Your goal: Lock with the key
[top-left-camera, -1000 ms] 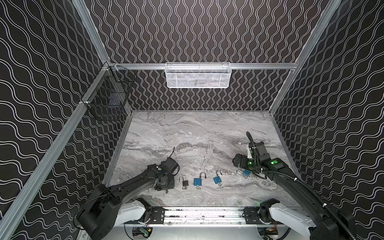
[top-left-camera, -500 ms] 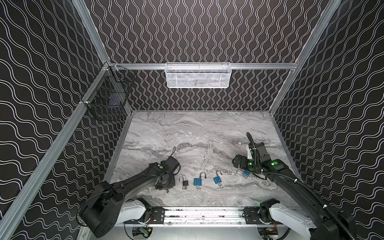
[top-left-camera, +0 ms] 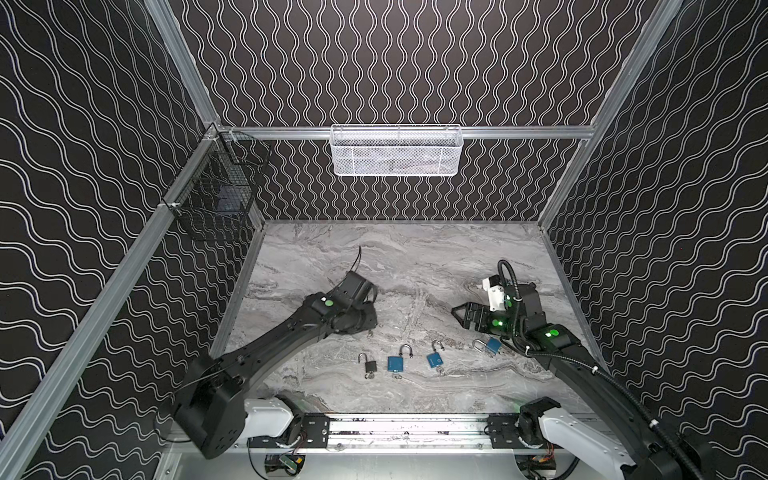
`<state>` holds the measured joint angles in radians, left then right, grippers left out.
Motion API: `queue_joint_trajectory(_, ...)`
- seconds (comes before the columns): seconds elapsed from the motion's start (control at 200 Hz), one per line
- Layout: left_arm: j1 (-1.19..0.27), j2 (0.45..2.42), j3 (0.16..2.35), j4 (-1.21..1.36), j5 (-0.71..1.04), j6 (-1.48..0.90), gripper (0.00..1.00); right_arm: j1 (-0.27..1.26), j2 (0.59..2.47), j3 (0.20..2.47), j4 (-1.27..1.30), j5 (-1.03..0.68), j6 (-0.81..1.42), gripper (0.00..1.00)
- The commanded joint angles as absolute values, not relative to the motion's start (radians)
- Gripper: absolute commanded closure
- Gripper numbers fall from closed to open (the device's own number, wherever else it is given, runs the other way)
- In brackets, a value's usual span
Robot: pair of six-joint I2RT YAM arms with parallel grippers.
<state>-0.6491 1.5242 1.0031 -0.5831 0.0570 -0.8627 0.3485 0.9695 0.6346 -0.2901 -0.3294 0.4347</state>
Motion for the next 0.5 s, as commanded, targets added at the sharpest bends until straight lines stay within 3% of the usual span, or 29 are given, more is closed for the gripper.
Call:
queue_joint_trajectory(0.0,-0.650,1.617,1.107,-0.461,0.166,-0.850,0.82,0.363,1.022,0.632,-0.096,-0.433,0.444,0.03)
queue_joint_trajectory(0.36,-0.644,1.805,1.274,-0.337,0.240,-0.993,0.81,0.571,1.219,0.607,0.346,-0.209,0.498,0.08)
queue_joint_trajectory(0.496,-0.638,1.810,1.257,-0.290,0.264,-1.035,0.79,0.626,1.275,0.568,0.529,-0.142,0.526,0.25)
